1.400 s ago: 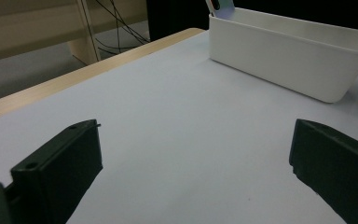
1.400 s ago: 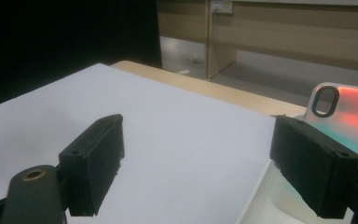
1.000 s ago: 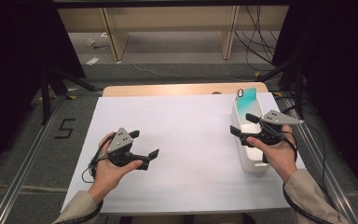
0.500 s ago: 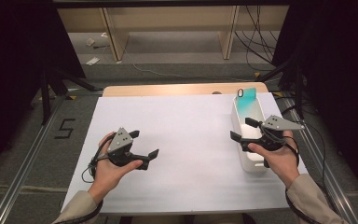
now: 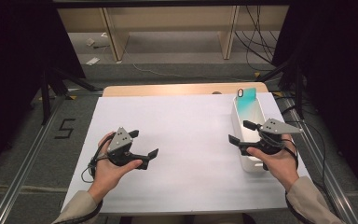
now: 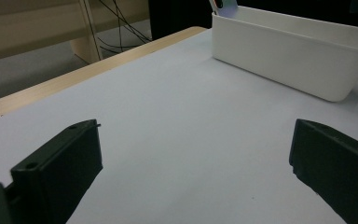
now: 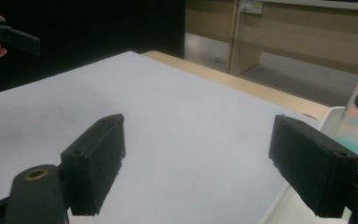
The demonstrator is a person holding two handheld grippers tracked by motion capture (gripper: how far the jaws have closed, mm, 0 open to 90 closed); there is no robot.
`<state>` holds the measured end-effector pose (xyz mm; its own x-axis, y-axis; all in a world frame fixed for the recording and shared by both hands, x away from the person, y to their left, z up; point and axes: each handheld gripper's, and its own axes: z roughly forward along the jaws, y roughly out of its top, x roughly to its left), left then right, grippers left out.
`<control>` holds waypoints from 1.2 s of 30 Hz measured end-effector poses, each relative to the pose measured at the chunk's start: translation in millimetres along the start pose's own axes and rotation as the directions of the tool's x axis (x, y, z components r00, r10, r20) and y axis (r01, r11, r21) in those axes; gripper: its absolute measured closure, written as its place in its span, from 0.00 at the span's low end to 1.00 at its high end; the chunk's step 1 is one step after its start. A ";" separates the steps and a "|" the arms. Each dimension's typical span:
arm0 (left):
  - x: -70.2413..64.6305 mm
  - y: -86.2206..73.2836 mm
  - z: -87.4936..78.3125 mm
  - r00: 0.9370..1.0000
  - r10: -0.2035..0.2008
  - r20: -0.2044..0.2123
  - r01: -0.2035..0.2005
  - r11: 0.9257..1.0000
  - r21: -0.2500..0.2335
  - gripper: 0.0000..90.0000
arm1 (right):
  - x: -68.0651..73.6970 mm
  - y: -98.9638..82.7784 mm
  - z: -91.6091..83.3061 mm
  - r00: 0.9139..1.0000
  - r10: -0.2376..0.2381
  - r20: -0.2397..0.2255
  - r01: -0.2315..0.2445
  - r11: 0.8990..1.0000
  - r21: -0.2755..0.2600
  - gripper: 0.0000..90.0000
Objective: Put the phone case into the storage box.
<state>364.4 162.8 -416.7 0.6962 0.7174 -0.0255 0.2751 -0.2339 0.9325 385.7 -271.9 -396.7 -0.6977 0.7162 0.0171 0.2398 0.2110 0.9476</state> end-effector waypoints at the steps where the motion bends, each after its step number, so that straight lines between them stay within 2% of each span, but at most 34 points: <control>1: 0.2 0.1 0.0 1.000 0.003 0.000 -0.003 1.000 -0.001 0.02 | 0.1 -0.2 -0.4 1.000 0.004 -0.003 -0.004 1.000 -0.001 0.21; 36: 0.1 0.0 0.0 1.000 0.004 0.000 -0.004 1.000 0.000 0.02 | 2.0 -7.1 -8.1 1.000 -0.005 0.008 0.005 1.000 0.003 0.21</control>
<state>364.4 162.9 -416.7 0.6974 0.7163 -0.0222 0.2727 -0.2366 0.9325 377.2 -277.4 -400.8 -0.6937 0.7202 0.0097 0.2383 0.2169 0.9467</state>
